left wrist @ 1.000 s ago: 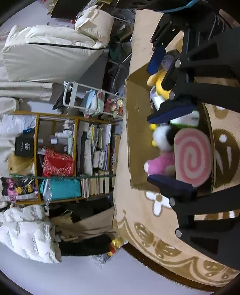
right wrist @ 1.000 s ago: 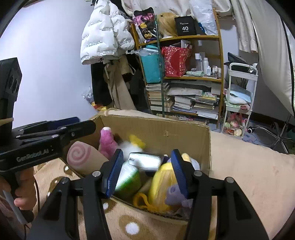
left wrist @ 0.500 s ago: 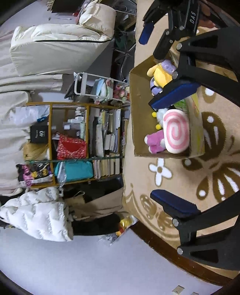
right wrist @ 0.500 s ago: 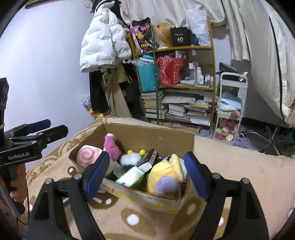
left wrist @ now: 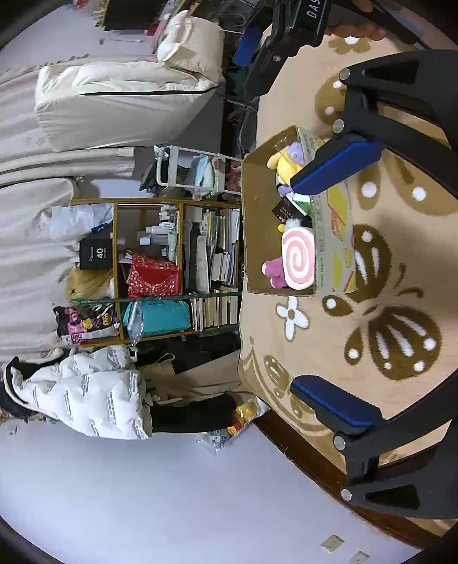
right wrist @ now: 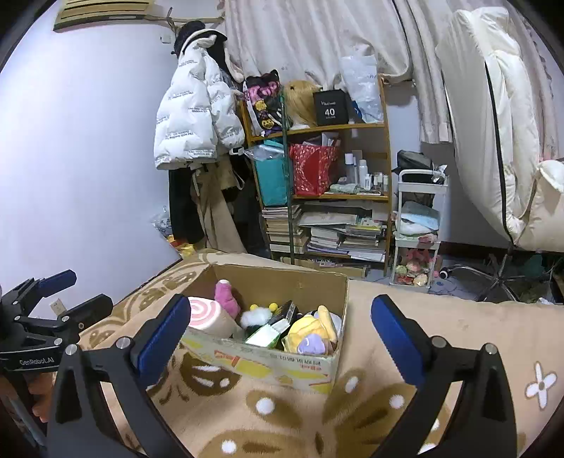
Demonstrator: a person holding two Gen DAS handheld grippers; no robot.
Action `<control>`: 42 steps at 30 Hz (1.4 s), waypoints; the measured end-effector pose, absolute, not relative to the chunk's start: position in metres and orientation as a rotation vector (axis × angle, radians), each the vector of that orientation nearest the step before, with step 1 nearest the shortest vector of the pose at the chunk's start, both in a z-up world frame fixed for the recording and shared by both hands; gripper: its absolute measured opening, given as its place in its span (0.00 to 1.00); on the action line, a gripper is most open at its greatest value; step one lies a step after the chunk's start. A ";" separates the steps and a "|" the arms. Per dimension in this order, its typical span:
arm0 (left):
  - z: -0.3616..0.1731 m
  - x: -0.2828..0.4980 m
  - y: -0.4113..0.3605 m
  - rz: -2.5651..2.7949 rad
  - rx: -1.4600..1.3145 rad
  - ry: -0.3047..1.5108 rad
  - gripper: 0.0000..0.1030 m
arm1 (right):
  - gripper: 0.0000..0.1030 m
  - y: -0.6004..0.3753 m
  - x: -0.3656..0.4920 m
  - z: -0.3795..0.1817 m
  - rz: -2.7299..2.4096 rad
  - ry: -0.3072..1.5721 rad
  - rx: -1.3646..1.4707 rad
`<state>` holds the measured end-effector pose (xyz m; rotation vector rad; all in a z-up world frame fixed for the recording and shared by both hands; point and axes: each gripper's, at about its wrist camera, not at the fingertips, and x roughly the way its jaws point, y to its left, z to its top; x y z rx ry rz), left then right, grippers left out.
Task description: Organize soft objects
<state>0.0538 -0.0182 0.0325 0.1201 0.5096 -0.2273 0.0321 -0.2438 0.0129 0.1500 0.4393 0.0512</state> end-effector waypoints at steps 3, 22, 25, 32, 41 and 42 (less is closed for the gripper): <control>0.037 0.040 -0.015 -0.233 0.106 0.500 0.99 | 1.00 -0.243 0.015 0.019 0.043 0.436 0.141; 0.027 -0.001 -0.007 -0.224 0.122 0.511 0.99 | 1.00 -0.252 -0.034 0.013 -0.009 0.433 0.167; 0.025 0.001 -0.008 -0.224 0.129 0.512 0.99 | 1.00 -0.252 -0.032 0.008 -0.018 0.436 0.154; 0.018 0.004 -0.013 -0.218 0.128 0.484 0.99 | 1.00 -0.253 -0.025 -0.004 -0.020 0.462 0.157; 0.012 0.003 -0.019 -0.230 0.148 0.503 0.99 | 1.00 -0.249 -0.026 -0.008 -0.021 0.468 0.148; 0.011 0.003 -0.020 -0.228 0.152 0.503 0.99 | 1.00 -0.249 -0.027 -0.008 -0.022 0.467 0.150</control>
